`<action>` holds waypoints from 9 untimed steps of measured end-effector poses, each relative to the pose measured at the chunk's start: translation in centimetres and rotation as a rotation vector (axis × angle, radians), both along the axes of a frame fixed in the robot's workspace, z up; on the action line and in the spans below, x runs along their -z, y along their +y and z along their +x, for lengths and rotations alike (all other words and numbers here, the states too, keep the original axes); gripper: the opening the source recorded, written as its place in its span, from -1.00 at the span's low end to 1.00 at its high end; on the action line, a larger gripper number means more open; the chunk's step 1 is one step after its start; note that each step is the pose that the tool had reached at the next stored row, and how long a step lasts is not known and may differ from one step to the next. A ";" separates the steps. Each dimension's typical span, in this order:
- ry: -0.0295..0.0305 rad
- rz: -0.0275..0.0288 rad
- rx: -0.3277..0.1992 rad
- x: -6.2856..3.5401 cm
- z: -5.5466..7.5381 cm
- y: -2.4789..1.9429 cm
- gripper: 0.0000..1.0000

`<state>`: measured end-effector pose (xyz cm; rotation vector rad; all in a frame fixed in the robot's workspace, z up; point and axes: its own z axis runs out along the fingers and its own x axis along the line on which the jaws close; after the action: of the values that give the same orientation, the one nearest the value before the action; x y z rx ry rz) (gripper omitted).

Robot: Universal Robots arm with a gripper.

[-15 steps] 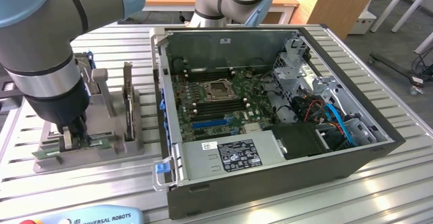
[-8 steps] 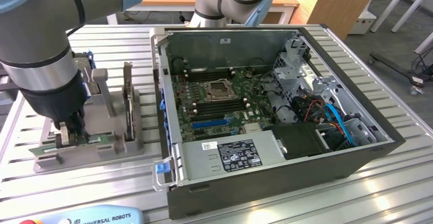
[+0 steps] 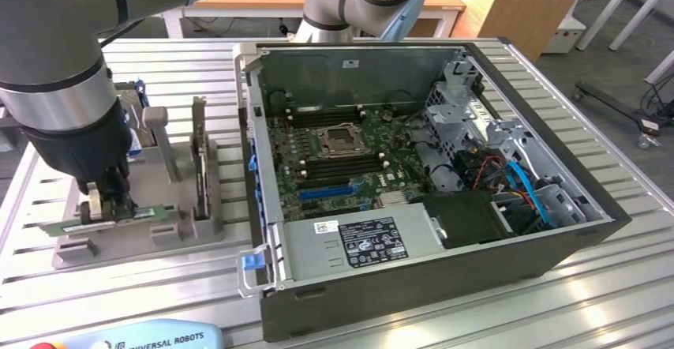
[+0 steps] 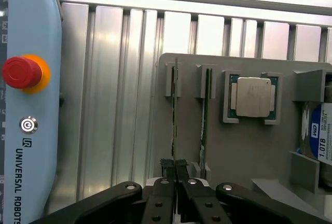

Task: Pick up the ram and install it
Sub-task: 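Pick up the ram and move it above insertion slot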

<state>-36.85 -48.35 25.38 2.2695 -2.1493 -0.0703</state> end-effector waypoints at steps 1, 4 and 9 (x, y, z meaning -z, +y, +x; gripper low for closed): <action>0.0001 -0.0001 0.002 -0.16 0.0 0.00 -0.76; 0.0000 0.0000 0.006 -0.66 0.0 0.00 -0.76; 0.0001 -0.0001 0.013 -1.54 0.0 0.00 -0.76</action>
<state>-36.85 -48.35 26.91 2.2551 -2.1647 -0.0705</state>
